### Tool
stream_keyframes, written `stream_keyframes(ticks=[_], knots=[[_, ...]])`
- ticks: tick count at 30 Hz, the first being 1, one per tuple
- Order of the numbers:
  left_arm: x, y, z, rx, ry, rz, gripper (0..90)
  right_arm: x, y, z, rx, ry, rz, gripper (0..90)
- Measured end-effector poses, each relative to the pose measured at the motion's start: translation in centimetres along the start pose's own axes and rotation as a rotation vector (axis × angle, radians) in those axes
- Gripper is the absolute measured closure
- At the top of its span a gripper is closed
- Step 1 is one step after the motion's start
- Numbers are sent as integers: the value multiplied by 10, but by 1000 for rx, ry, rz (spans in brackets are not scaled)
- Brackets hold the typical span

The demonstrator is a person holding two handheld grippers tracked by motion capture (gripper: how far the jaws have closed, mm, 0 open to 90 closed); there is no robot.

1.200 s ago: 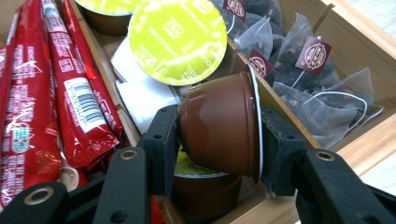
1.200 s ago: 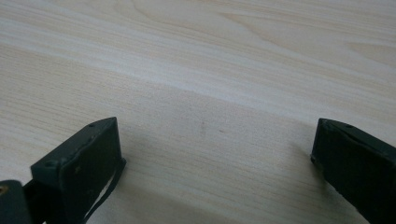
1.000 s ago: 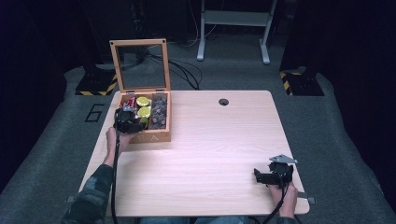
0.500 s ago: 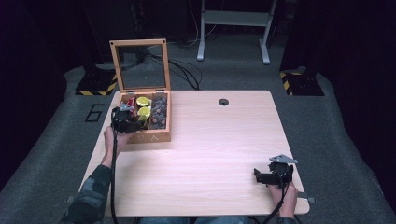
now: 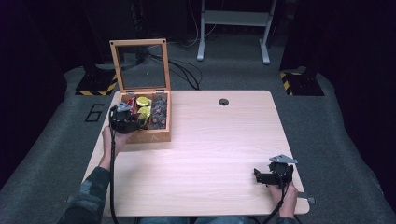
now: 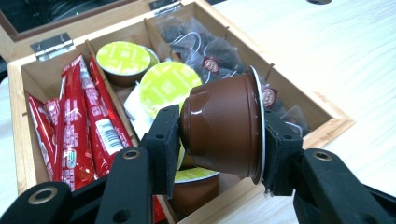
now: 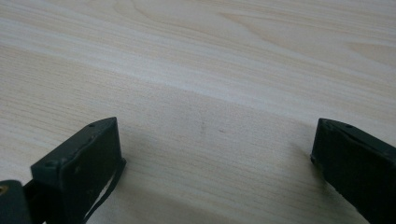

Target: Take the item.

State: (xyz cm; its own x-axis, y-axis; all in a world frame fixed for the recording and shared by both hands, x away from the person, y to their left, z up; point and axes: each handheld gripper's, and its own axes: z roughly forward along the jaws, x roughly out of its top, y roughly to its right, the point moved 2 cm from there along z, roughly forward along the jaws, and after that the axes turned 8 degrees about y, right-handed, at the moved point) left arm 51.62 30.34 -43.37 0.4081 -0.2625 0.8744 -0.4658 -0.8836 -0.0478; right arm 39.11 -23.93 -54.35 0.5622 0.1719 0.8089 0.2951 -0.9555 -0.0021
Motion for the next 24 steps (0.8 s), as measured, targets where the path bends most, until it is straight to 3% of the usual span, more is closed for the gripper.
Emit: stream_keyframes(ticks=[5, 24], knots=[[7, 5, -6, -16, 25, 1, 546, 0, 0, 0, 0, 1, -1, 10], [32, 33, -23, -56, 85, 74, 546, 0, 0, 0, 1, 4, -1, 10]])
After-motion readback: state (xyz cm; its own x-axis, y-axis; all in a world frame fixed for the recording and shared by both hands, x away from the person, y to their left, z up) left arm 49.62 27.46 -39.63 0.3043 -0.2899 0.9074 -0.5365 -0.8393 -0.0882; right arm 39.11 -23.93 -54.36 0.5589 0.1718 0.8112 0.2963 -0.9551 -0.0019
